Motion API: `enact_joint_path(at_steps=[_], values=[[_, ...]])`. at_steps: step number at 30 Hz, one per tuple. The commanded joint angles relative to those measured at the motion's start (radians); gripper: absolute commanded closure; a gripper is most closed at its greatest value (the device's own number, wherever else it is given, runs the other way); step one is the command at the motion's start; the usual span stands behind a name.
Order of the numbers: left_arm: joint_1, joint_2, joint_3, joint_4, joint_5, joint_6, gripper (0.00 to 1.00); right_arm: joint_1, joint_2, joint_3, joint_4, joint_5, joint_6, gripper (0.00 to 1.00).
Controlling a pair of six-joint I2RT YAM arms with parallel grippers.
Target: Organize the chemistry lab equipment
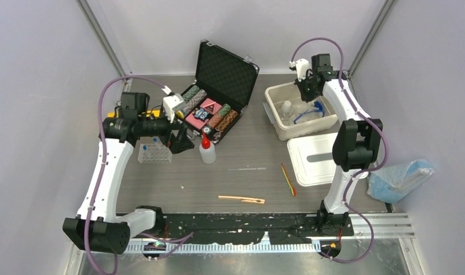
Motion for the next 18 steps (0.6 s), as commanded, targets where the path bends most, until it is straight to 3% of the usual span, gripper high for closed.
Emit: enact_joint_path(at_steps=[1, 2, 4, 6, 10, 14, 18], values=[[-0.095, 0.034, 0.028, -0.015, -0.116, 0.167, 0.01, 0.005, -0.025, 0.013, 0.049, -0.004, -0.007, 0.81], [-0.119, 0.041, 0.011, 0.002, -0.128, 0.175, 0.01, 0.004, -0.023, 0.018, 0.033, -0.012, 0.005, 0.72], [-0.178, 0.045, -0.032, 0.041, -0.153, 0.197, 0.01, 0.005, -0.036, 0.036, 0.011, -0.028, 0.026, 0.39], [-0.242, 0.035, -0.089, 0.103, -0.174, 0.219, 0.01, 0.005, -0.063, 0.069, -0.019, -0.051, 0.022, 0.27], [-0.397, 0.032, -0.218, 0.258, -0.212, 0.272, 0.01, -0.002, -0.142, 0.098, -0.049, -0.072, -0.018, 0.16], [-0.549, 0.090, -0.269, 0.263, -0.244, 0.376, 0.16, -0.015, -0.218, 0.154, -0.139, -0.107, -0.039, 0.13], [-0.690, 0.120, -0.374, 0.309, -0.332, 0.491, 0.33, -0.023, -0.330, 0.108, -0.176, -0.179, -0.053, 0.12]])
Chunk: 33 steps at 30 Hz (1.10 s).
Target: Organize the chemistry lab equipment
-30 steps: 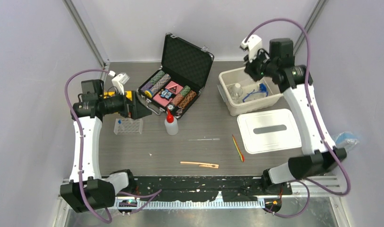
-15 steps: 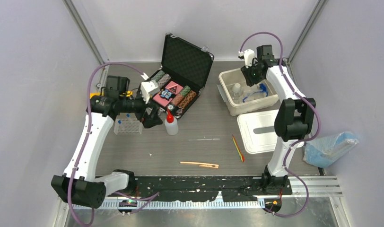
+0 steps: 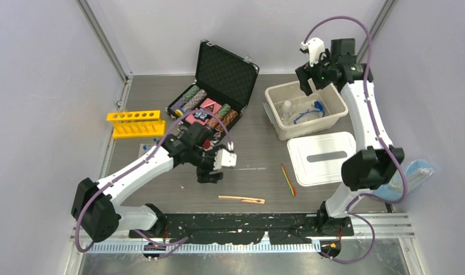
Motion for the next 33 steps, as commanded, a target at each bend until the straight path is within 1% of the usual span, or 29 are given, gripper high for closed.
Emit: enact_joint_path(at_steps=[1, 3, 6, 11, 13, 15, 19, 22, 23, 25, 27, 28, 31, 32, 33], values=[[-0.122, 0.015, -0.113, 0.123, -0.097, 0.154, 0.35, -0.013, -0.162, -0.022, -0.061, -0.107, -0.019, 0.12], [-0.152, 0.029, -0.152, 0.182, -0.108, 0.142, 0.38, -0.013, -0.206, -0.079, -0.060, -0.157, -0.011, 0.12], [-0.207, 0.073, -0.161, 0.204, -0.139, 0.100, 0.42, -0.013, -0.272, -0.152, -0.038, -0.209, 0.023, 0.13], [-0.292, 0.134, -0.172, 0.246, -0.184, 0.023, 0.42, -0.028, -0.354, -0.240, -0.024, -0.237, 0.048, 0.12], [-0.343, 0.172, -0.169, 0.247, -0.240, 0.017, 0.42, -0.030, -0.379, -0.262, -0.021, -0.246, 0.037, 0.12], [-0.390, 0.217, -0.155, 0.239, -0.289, 0.026, 0.44, -0.060, -0.403, -0.304, 0.006, -0.242, 0.022, 0.12], [-0.439, 0.269, -0.139, 0.259, -0.363, -0.003, 0.48, -0.084, -0.432, -0.360, 0.056, -0.239, 0.014, 0.12], [-0.458, 0.324, -0.112, 0.252, -0.417, -0.021, 0.57, -0.095, -0.433, -0.375, 0.060, -0.246, 0.010, 0.12], [-0.462, 0.341, -0.105, 0.252, -0.435, -0.028, 0.61, -0.097, -0.433, -0.377, 0.061, -0.247, 0.006, 0.12], [-0.464, 0.367, -0.089, 0.246, -0.465, -0.045, 0.74, -0.097, -0.436, -0.377, 0.061, -0.248, 0.003, 0.12], [-0.463, 0.363, -0.077, 0.247, -0.482, -0.061, 0.95, -0.098, -0.443, -0.378, 0.047, -0.260, -0.007, 0.13], [-0.459, 0.325, -0.082, 0.253, -0.476, -0.064, 1.00, -0.098, -0.444, -0.374, 0.036, -0.285, -0.016, 0.13], [-0.442, 0.181, -0.106, 0.318, -0.467, -0.073, 1.00, -0.098, -0.443, -0.360, -0.072, -0.380, -0.071, 0.13], [-0.442, 0.151, -0.094, 0.322, -0.504, -0.065, 1.00, -0.098, -0.434, -0.360, -0.095, -0.439, -0.070, 0.13], [-0.442, 0.130, -0.072, 0.316, -0.557, -0.054, 1.00, -0.098, -0.428, -0.360, -0.160, -0.475, -0.074, 0.14]])
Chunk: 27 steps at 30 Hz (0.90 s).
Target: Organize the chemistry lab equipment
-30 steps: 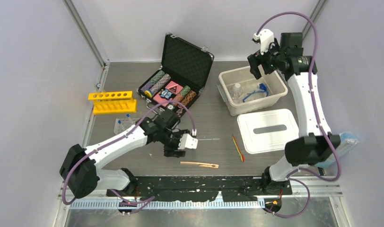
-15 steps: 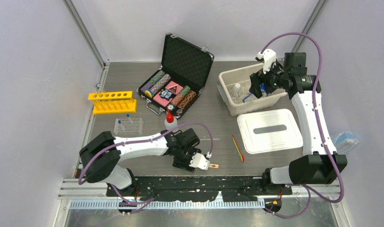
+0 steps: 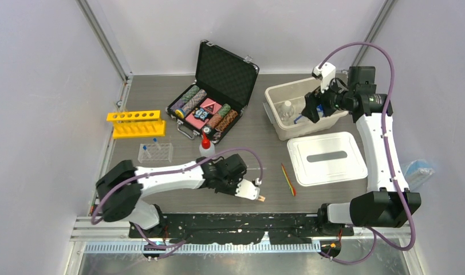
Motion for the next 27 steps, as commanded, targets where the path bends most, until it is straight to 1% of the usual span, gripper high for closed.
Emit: enact_joint_path(at_steps=[1, 2, 3, 6, 7, 9, 11, 13, 16, 17, 22, 24, 25, 26, 27], values=[[0.010, -0.169, 0.063, 0.062, -0.154, 0.014, 1.00, -0.002, -0.007, 0.011, -0.179, -0.262, -0.064, 0.15], [0.016, -0.188, 0.078, 0.077, -0.189, 0.045, 1.00, -0.001, 0.002, 0.006, -0.256, -0.303, -0.074, 0.16], [0.020, -0.214, 0.084, 0.098, -0.207, 0.086, 1.00, 0.007, 0.022, 0.004, -0.296, -0.385, -0.098, 0.16], [0.022, -0.316, 0.038, 0.266, -0.234, 0.262, 1.00, 0.045, 0.059, 0.006, -0.481, -0.521, -0.170, 0.17], [0.023, -0.341, 0.021, 0.319, -0.233, 0.327, 1.00, 0.047, 0.077, 0.009, -0.541, -0.543, -0.201, 0.17], [0.022, -0.361, 0.014, 0.387, -0.252, 0.424, 1.00, 0.096, 0.103, 0.020, -0.625, -0.589, -0.242, 0.17], [0.022, -0.346, 0.040, 0.402, -0.283, 0.486, 1.00, 0.136, 0.124, 0.026, -0.677, -0.610, -0.265, 0.16], [0.023, -0.329, 0.057, 0.421, -0.302, 0.528, 1.00, 0.182, 0.129, 0.010, -0.684, -0.611, -0.265, 0.16], [0.023, -0.323, 0.060, 0.440, -0.293, 0.566, 1.00, 0.260, 0.135, -0.019, -0.639, -0.610, -0.231, 0.14], [0.023, -0.320, 0.064, 0.435, -0.291, 0.575, 1.00, 0.272, 0.141, -0.022, -0.602, -0.611, -0.184, 0.14], [0.023, -0.322, 0.060, 0.444, -0.312, 0.605, 1.00, 0.343, 0.184, -0.027, -0.521, -0.610, -0.102, 0.14], [0.022, -0.326, 0.056, 0.450, -0.313, 0.610, 1.00, 0.368, 0.180, -0.065, -0.416, -0.580, 0.006, 0.17], [0.022, -0.328, 0.053, 0.450, -0.314, 0.611, 1.00, 0.375, 0.176, -0.085, -0.325, -0.565, 0.044, 0.19], [0.023, -0.330, 0.050, 0.451, -0.315, 0.613, 1.00, 0.391, 0.167, -0.121, -0.277, -0.530, 0.106, 0.20], [0.022, -0.332, 0.046, 0.451, -0.316, 0.615, 1.00, 0.398, 0.165, -0.140, -0.210, -0.517, 0.127, 0.24]])
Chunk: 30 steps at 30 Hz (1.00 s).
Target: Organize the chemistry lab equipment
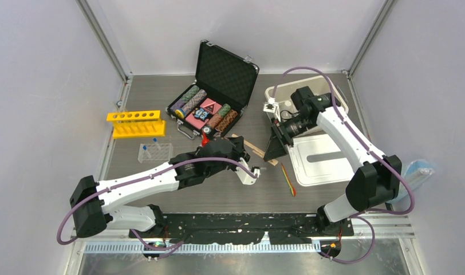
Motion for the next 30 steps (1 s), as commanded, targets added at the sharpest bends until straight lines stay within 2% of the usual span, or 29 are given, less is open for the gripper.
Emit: enact_joint_path(at_steps=[1, 3, 4, 5, 6, 7, 8, 9, 10, 12, 14, 17, 19, 21, 23, 24, 27, 30], values=[[0.001, -0.018, 0.013, 0.065, -0.021, 0.036, 1.00, 0.052, -0.012, -0.070, 0.267, 0.060, 0.202, 0.28], [0.002, -0.023, 0.010, 0.065, -0.024, 0.039, 1.00, 0.071, -0.009, -0.066, 0.289, 0.063, 0.208, 0.40], [0.004, -0.025, 0.009, 0.063, -0.024, 0.040, 1.00, 0.078, -0.008, -0.060, 0.294, 0.063, 0.208, 0.50], [0.002, -0.028, 0.007, 0.063, -0.024, 0.039, 1.00, 0.080, -0.005, -0.059, 0.297, 0.064, 0.206, 0.56], [0.004, -0.030, 0.006, 0.062, -0.024, 0.040, 1.00, 0.081, -0.004, -0.055, 0.301, 0.064, 0.204, 0.68], [0.005, -0.031, 0.004, 0.061, -0.025, 0.045, 1.00, 0.082, -0.002, -0.052, 0.301, 0.065, 0.200, 0.75], [0.004, -0.033, 0.000, 0.065, -0.026, 0.048, 1.00, 0.082, 0.001, -0.039, 0.292, 0.067, 0.195, 0.88], [0.003, -0.035, -0.003, 0.069, -0.031, 0.051, 0.99, 0.081, 0.005, -0.030, 0.269, 0.069, 0.176, 0.91], [0.003, -0.033, -0.004, 0.069, -0.042, 0.049, 0.88, 0.079, 0.007, -0.008, 0.252, 0.079, 0.159, 0.94], [0.004, -0.036, 0.006, 0.071, -0.069, 0.026, 0.42, 0.066, 0.013, 0.044, 0.191, 0.108, 0.096, 0.95], [0.012, -0.055, 0.040, 0.044, -0.058, -0.054, 0.04, 0.025, 0.022, 0.109, 0.119, 0.149, 0.006, 0.95], [0.037, -0.093, 0.158, -0.144, 0.058, -0.233, 0.00, -0.057, 0.068, 0.242, 0.012, 0.209, -0.136, 0.95], [0.062, -0.091, 0.247, -0.303, 0.150, -0.342, 0.00, -0.125, 0.128, 0.392, -0.052, 0.270, -0.207, 0.95], [0.108, -0.076, 0.309, -0.429, 0.227, -0.439, 0.00, -0.161, 0.194, 0.618, -0.109, 0.332, -0.285, 0.95], [0.175, -0.062, 0.357, -0.496, 0.313, -0.529, 0.00, -0.204, 0.239, 0.710, -0.129, 0.374, -0.387, 0.95], [0.212, -0.054, 0.377, -0.516, 0.345, -0.575, 0.00, -0.225, 0.250, 0.722, -0.133, 0.375, -0.485, 0.95], [0.315, -0.029, 0.441, -0.548, 0.417, -0.712, 0.00, -0.320, 0.247, 0.695, -0.061, 0.432, -0.639, 0.95], [0.377, -0.007, 0.476, -0.559, 0.466, -0.800, 0.00, -0.350, 0.251, 0.637, -0.050, 0.541, -0.920, 0.95]])
